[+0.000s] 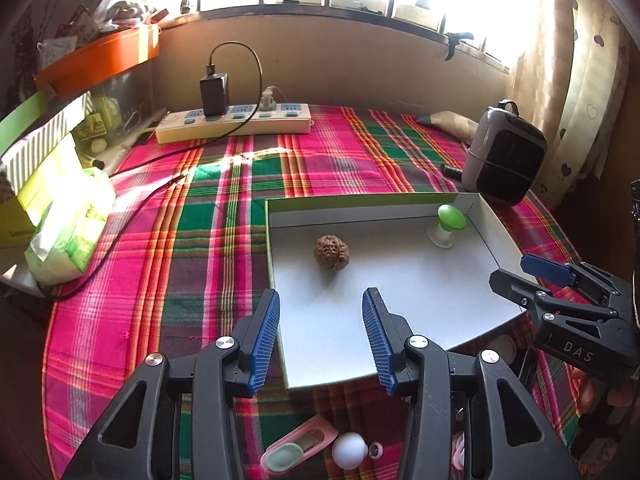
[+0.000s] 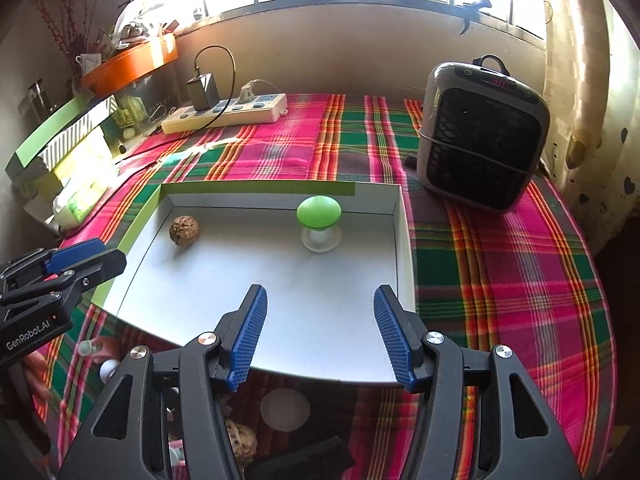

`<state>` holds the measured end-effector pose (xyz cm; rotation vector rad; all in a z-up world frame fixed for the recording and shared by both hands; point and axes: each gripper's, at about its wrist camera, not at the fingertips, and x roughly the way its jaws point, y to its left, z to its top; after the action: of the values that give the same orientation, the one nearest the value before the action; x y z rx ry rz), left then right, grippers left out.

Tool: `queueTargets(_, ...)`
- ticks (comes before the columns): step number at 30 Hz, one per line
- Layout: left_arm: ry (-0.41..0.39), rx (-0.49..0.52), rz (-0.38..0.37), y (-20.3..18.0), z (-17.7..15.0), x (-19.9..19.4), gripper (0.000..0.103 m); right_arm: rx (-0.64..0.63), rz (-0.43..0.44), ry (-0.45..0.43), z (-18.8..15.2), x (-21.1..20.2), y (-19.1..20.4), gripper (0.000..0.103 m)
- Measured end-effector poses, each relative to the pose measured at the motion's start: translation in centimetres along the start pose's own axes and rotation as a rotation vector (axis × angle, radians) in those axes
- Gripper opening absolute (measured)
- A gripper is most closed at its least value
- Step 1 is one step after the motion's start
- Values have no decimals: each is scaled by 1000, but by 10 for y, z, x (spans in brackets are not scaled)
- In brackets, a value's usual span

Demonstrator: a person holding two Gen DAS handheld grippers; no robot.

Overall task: Organize objects
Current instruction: 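Open both tools and withdraw them from the tray toward the remaining objects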

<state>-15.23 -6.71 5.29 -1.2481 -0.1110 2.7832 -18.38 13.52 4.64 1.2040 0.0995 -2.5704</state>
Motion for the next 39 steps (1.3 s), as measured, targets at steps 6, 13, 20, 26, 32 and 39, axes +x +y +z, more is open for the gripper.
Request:
queueTargets(6, -21, -25, 5, 12, -16, -18, 42, 16, -14, -22, -16, -15, -3, 57)
queueTargets(13, -27, -51, 7, 25, -39, -30, 42, 45, -33, -45, -37, -32, -10, 57)
queueTargets(20, -30, -60, -23, 38, -57, -34, 42, 61, -38, -51, -57, -41, -13, 57)
queueTargets(26, -23, -58, -57, 45, -68, -33, 42, 91, -42, -55, -71, -48, -16, 57)
queueTargets(32, -13, -65, -72, 49, -74, -27, 42, 100, -32, -38, -86, -52, -10, 60)
queueTargets(39, -6, -71, -99, 50, -79, -24, 42, 89, -12, -19, -94, -46, 5, 68)
